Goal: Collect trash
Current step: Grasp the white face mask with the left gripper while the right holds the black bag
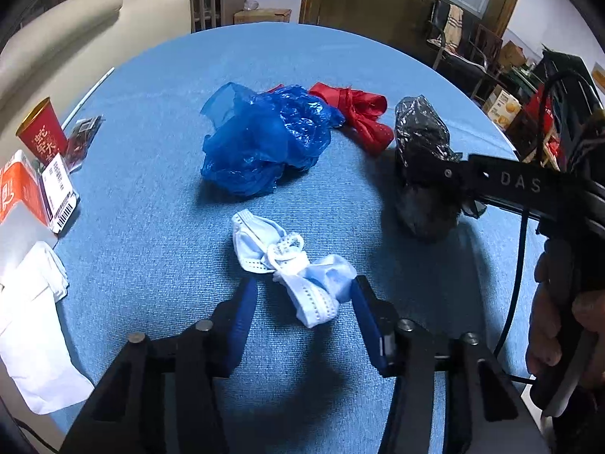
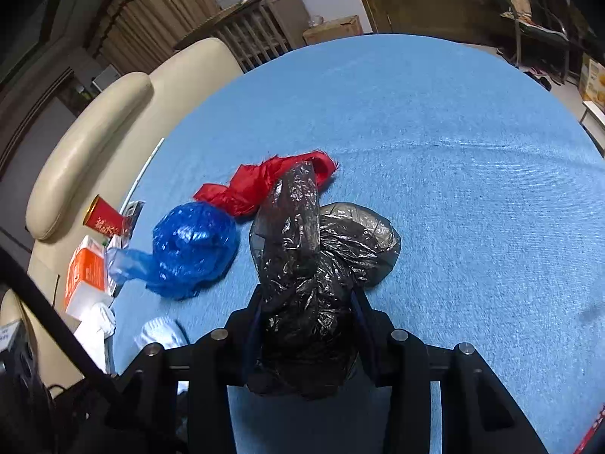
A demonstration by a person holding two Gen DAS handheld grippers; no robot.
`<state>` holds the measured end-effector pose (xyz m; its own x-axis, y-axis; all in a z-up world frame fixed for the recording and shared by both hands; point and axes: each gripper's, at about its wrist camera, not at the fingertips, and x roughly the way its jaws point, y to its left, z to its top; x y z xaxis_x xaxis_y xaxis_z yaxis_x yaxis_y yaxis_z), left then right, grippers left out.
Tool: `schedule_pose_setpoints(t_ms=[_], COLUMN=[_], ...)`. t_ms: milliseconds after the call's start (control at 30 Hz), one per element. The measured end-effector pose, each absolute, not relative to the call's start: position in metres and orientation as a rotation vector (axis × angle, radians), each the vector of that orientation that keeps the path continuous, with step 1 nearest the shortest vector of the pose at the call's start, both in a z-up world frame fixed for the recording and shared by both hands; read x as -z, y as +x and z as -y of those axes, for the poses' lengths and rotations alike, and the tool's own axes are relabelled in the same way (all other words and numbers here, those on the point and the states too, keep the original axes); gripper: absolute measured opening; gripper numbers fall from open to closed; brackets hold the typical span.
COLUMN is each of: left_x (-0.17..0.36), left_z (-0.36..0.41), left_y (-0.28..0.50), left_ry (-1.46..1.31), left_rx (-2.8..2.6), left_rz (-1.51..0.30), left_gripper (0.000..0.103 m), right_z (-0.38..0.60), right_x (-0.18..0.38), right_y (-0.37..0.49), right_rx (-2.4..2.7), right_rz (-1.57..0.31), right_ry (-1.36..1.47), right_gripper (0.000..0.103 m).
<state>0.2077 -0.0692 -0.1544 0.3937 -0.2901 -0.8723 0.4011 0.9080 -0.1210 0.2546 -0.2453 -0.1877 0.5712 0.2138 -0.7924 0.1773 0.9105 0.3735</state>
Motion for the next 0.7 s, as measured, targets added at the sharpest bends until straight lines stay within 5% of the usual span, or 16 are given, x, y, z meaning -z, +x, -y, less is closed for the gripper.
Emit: schedule_pose_setpoints(t_ms=[67, 367, 633, 700], left_x=[0.154, 0.153, 0.150, 0.149], left_z=[0.069, 0.067, 0.047, 0.040], left_y=[0.208, 0.202, 0.199, 0.198], left_ry=[0.110, 0.119, 0.060, 0.034], left_rx=[0.452, 0.464, 0.506, 0.512], left_rz=[-1.084, -1.077, -1.086, -1.089], left_gripper=[0.040, 0.033, 0.035, 0.049], right_z=[0.249, 0.252, 0.245, 0.243], right_x=[0.188, 0.185, 0.186, 0.186], right_y=[0.252, 0.249, 0.253, 0.253], right_rx=[-0.025, -0.033, -0.040, -0.041], right_rz=[-0.971, -0.971, -0.968, -0.968], right_ry=[0.453, 0.451, 0.452, 0.445], right_gripper=[0.045, 0.045, 0.045, 0.045])
